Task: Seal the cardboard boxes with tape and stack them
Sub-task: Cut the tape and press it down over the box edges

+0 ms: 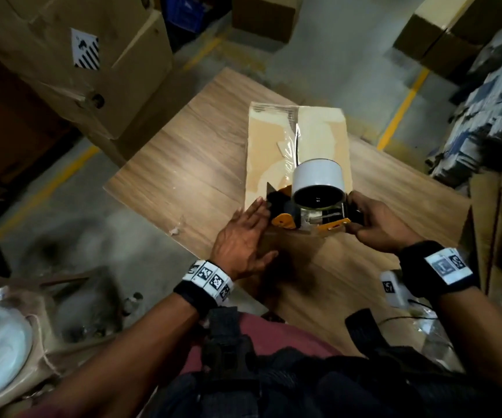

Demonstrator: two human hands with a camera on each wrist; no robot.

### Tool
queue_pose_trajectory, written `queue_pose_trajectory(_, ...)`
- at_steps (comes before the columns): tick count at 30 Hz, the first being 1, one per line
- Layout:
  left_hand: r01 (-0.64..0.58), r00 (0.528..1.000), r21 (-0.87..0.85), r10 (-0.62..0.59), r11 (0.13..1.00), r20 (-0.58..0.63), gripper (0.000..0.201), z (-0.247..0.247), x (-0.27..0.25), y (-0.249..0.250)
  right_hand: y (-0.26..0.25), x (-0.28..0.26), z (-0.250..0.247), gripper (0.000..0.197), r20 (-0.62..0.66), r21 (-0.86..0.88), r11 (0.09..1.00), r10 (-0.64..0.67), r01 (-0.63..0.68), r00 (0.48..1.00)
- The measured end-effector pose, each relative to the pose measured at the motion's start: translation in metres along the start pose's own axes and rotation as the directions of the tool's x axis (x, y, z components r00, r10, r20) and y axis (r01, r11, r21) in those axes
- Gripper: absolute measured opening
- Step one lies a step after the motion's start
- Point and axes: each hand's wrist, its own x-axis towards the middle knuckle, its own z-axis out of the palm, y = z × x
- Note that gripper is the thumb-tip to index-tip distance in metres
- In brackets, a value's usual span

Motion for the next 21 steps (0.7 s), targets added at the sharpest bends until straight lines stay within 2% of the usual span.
queue_pose_trajectory(2, 0.01, 0.998, 0.14, -0.018, 0.99, 0.057, 0.097, -0.004, -0.001, 0.004, 0.0, -0.004, -0.007, 0.03, -0.005, 0.044, 0.999, -0.009, 0.009, 1.0)
queue_pose_trajectory(4, 0.027, 0.995, 0.208, -0.046, 0.978, 0.087, 0.098, -0.006, 0.0, 0.007, 0.009, -0.01, -0.018, 0.032, -0.027, 0.073, 0.997, 0.015, -0.013, 1.0)
queue_pose_trajectory(8, 0.062, 0.994, 0.201, -0.079, 0.978, 0.081, 0.099, -0.003, -0.001, 0.008, 0.042, -0.036, -0.049, 0.037, -0.062, 0.065, 0.993, 0.102, -0.098, 0.993)
queue_pose_trajectory(11, 0.074, 0.995, 0.179, -0.086, 0.981, 0.058, 0.098, -0.003, -0.001, 0.008, 0.068, -0.057, -0.072, 0.039, -0.107, 0.007, 0.993, 0.118, -0.118, 0.987)
queue_pose_trajectory(14, 0.084, 0.994, 0.163, -0.095, 0.983, 0.058, 0.098, -0.003, 0.0, 0.007, 0.081, -0.076, -0.091, 0.051, -0.139, 0.026, 0.98, 0.199, -0.198, 0.97)
queue_pose_trajectory(16, 0.088, 0.993, 0.162, -0.098, 0.983, 0.06, 0.098, -0.003, 0.0, 0.007, 0.086, -0.086, -0.098, 0.032, -0.148, 0.022, 0.969, 0.248, -0.247, 0.957)
queue_pose_trajectory(19, 0.093, 0.993, 0.156, -0.102, 0.983, 0.056, 0.099, -0.004, 0.001, 0.009, 0.102, -0.091, -0.099, 0.029, -0.171, -0.052, 0.963, 0.252, -0.264, 0.952)
queue_pose_trajectory(21, 0.094, 0.993, 0.152, -0.103, 0.984, 0.056, 0.099, -0.005, 0.001, 0.01, 0.112, -0.089, -0.096, 0.03, -0.138, -0.063, 0.964, 0.249, -0.259, 0.959)
